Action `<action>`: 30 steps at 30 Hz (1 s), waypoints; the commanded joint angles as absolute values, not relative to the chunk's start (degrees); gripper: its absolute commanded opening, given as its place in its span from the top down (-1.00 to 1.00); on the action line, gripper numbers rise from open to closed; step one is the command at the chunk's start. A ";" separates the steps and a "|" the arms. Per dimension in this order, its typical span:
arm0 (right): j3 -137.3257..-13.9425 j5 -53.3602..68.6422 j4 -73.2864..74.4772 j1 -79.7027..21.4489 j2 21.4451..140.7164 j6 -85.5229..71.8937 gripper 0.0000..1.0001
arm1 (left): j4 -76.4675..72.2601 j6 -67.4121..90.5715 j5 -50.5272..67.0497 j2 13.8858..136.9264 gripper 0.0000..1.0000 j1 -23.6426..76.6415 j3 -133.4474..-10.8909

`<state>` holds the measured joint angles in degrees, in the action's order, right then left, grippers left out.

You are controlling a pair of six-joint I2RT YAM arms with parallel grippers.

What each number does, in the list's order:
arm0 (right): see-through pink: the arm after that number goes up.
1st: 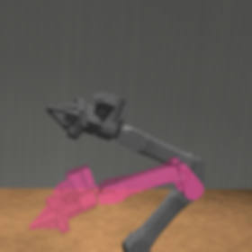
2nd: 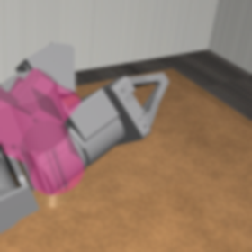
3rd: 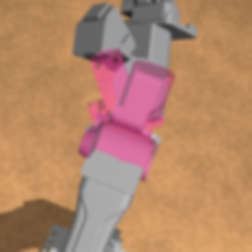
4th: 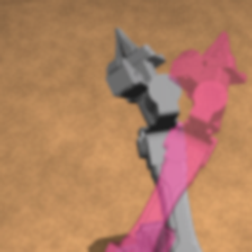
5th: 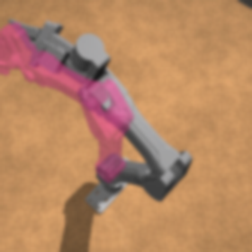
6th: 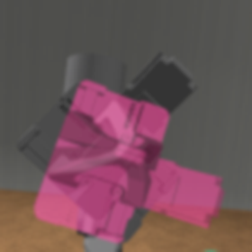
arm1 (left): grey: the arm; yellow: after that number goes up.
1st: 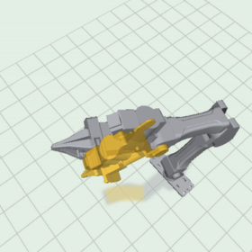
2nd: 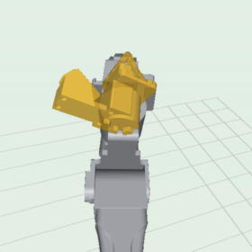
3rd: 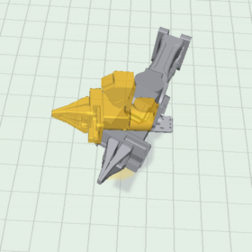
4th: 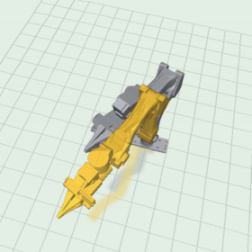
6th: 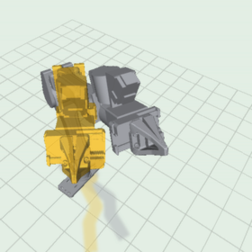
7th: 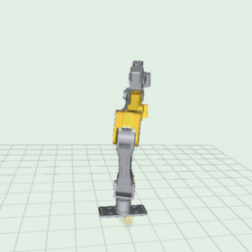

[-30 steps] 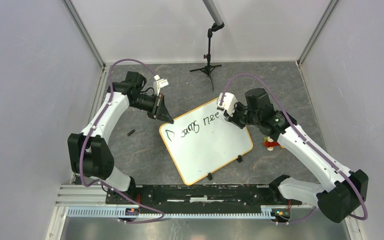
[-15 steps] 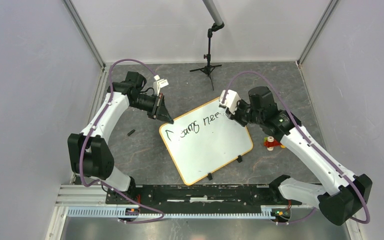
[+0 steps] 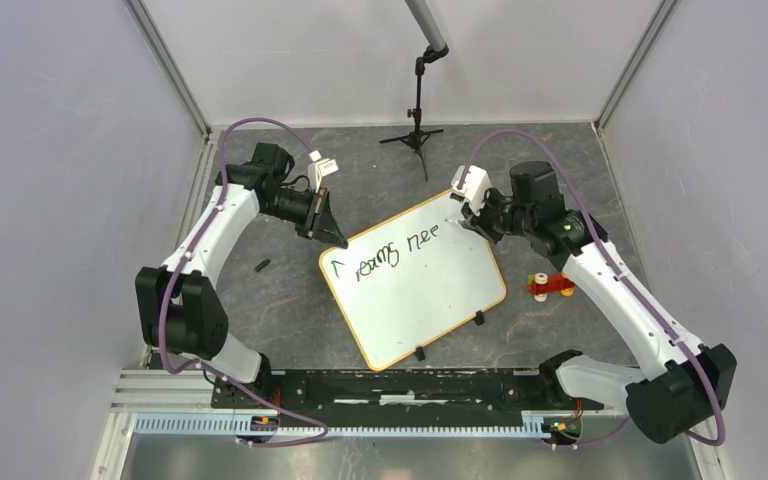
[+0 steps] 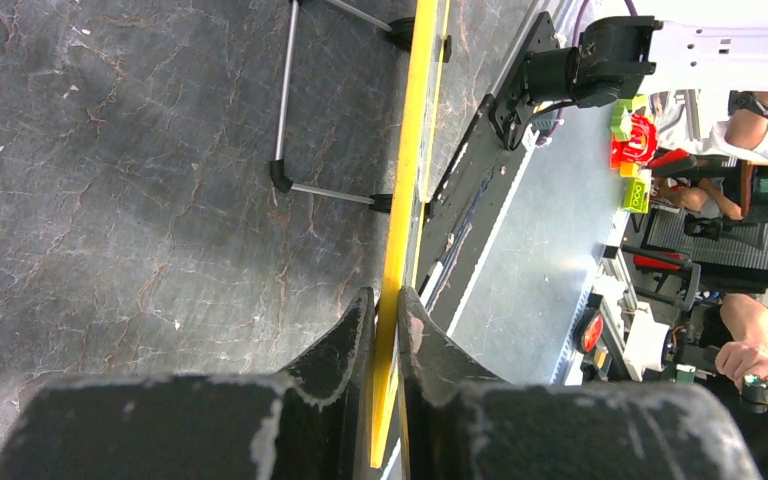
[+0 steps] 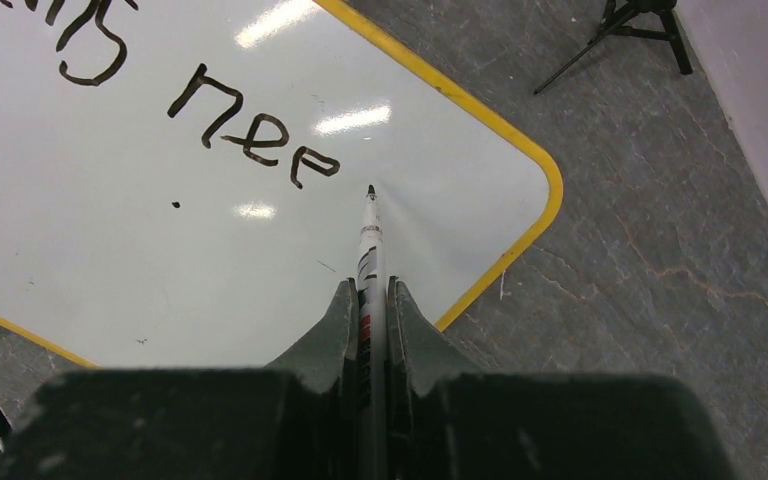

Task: Write a sentence on the whiteboard

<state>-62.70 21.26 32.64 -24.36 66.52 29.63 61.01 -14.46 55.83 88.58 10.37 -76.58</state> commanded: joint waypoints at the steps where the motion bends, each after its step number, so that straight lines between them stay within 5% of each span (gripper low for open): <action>1: -64.70 23.98 31.11 -23.91 66.95 28.91 1.00 | 58.89 -18.57 51.67 89.11 0.95 11.43 -77.77; 30: -64.78 24.32 31.11 -23.82 68.56 29.52 1.00 | 58.88 -19.09 50.71 88.78 0.95 12.84 -77.52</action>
<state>-62.70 22.55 32.62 -23.94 67.83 29.80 60.73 -15.68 54.87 88.55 11.49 -77.08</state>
